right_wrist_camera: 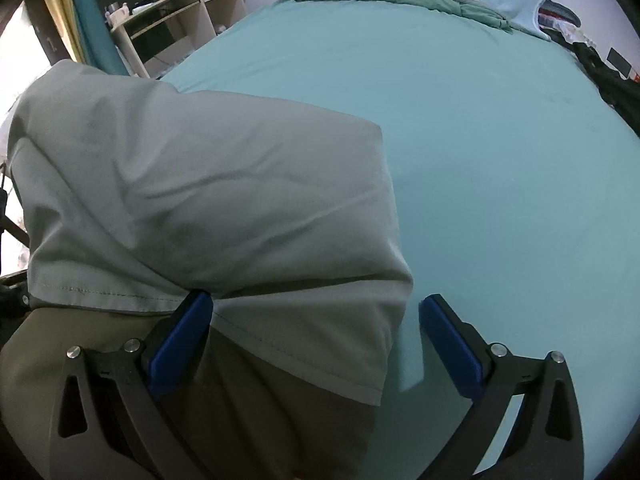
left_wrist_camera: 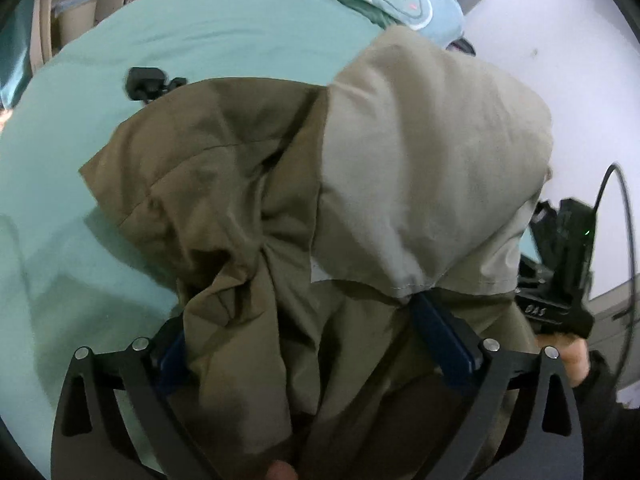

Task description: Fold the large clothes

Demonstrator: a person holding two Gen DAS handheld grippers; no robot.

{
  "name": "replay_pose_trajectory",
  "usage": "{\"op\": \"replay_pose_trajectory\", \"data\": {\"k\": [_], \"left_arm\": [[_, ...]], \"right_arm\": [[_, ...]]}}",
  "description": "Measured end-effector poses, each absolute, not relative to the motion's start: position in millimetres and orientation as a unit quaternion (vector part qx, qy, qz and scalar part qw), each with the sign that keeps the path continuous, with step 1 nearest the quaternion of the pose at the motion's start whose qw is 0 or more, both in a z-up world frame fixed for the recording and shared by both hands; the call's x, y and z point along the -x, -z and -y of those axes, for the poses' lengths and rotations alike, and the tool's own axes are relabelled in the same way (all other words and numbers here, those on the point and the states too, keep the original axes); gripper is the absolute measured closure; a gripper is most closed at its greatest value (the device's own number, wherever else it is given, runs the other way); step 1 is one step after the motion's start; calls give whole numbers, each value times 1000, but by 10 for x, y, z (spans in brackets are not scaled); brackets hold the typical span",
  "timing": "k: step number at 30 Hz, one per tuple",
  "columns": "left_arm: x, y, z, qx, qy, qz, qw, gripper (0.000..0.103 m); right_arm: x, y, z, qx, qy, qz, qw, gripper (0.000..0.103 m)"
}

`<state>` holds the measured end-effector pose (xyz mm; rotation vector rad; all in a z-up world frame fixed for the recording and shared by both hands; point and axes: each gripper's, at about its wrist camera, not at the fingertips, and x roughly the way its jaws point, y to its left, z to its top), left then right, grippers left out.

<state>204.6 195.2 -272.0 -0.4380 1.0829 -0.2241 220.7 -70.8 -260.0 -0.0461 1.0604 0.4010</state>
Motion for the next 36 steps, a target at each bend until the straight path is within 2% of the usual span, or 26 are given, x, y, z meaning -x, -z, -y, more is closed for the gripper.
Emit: {"op": "replay_pose_trajectory", "data": {"k": [3, 4, 5, 7, 10, 11, 12, 14, 15, 16, 18, 21, 28, 36], "left_arm": [[-2139, 2746, -1796, 165, 97, -519, 833, 0], [-2180, 2745, -1773, 159, 95, -521, 833, 0], [-2227, 2745, -1735, 154, 91, -525, 832, 0], [-2275, 2736, -1678, 146, 95, -531, 830, 0], [-2256, 2709, -1639, 149, 107, -529, 829, 5], [-2234, 2695, -1629, 154, 110, -527, 829, 15], [-2201, 2674, -1606, 164, 122, -524, 827, 31], [-2127, 2608, -1495, 154, 132, -518, 831, 50], [-2099, 2578, -1440, 143, 131, -517, 834, 58], [-2073, 2546, -1397, 136, 131, -514, 837, 62], [-2022, 2448, -1312, 131, 139, -506, 841, 69], [-1926, 2314, -1283, 137, 149, -492, 847, 73], [-1730, 2067, -1477, 138, 154, -473, 857, 74], [-1812, 2156, -1374, 126, 131, -497, 848, 70]], "right_arm": [[-2226, 2634, 727, 0, -202, -506, 839, 1], [-2244, 2622, 700, -4, -207, -504, 838, 4], [-2223, 2603, 687, -9, -221, -498, 838, 17], [-2165, 2564, 650, -11, -239, -487, 840, 34], [-2051, 2483, 567, 8, -236, -476, 847, 47], [-2028, 2463, 563, 10, -234, -474, 849, 52], [-1991, 2430, 561, 9, -230, -472, 851, 55], [-1948, 2356, 603, 1, -221, -464, 858, 68], [-1918, 2297, 619, -5, -219, -460, 860, 71], [-1866, 2221, 636, -11, -215, -455, 864, 73], [-1805, 2093, 683, -21, -211, -447, 869, 76], [-1693, 1880, 684, -21, -205, -430, 879, 77], [-1571, 1570, 586, -11, -195, -404, 894, 77], [-1587, 1714, 689, -2, -190, -414, 890, 78]]}}
